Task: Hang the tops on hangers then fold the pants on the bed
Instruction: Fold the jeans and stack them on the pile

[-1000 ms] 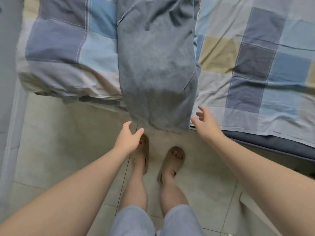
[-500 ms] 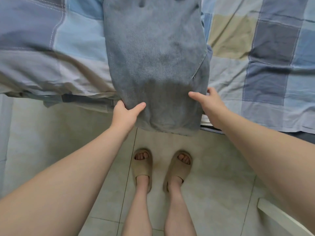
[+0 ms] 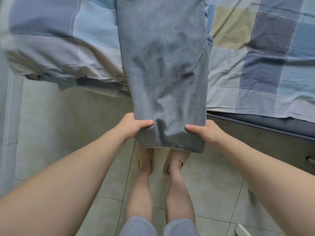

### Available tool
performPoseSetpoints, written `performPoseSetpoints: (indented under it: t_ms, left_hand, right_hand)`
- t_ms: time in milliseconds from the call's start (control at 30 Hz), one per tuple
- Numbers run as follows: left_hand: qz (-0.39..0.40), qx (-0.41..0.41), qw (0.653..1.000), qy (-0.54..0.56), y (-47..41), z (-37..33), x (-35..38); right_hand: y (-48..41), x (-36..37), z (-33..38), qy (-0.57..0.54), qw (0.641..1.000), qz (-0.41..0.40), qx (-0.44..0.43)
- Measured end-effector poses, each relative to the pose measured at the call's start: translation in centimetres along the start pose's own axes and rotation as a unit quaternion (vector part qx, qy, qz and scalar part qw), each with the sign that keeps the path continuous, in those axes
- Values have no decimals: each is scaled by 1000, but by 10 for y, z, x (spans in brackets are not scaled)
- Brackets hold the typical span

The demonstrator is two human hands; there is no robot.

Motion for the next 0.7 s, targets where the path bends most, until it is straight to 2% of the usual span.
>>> performPoseSetpoints:
  t_ms: [167, 267, 467, 567, 700]
  left_hand:
    - [-58, -18, 997, 37, 44, 39, 1]
    - [-97, -2, 993, 65, 72, 44, 1]
    - [-149, 35, 985, 76, 122, 43, 3]
    - [-152, 30, 983, 100, 136, 44, -3]
    - [-133, -23, 960, 246, 160, 51, -11]
  right_hand:
    - [37, 14, -24, -36, 997, -61, 23]
    - [64, 24, -32, -118, 988, -92, 44]
    - [116, 50, -34, -253, 961, -97, 60]
    - [138, 51, -31, -321, 938, -117, 62]
    - [164, 61, -25, -474, 872, -97, 73]
Point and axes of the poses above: each hand's wrist, its own y-axis away from the middle knuckle, its own x-axis out of the palm, z = x × y, the point moved 9 cm from there along -y, towards the middle knuckle
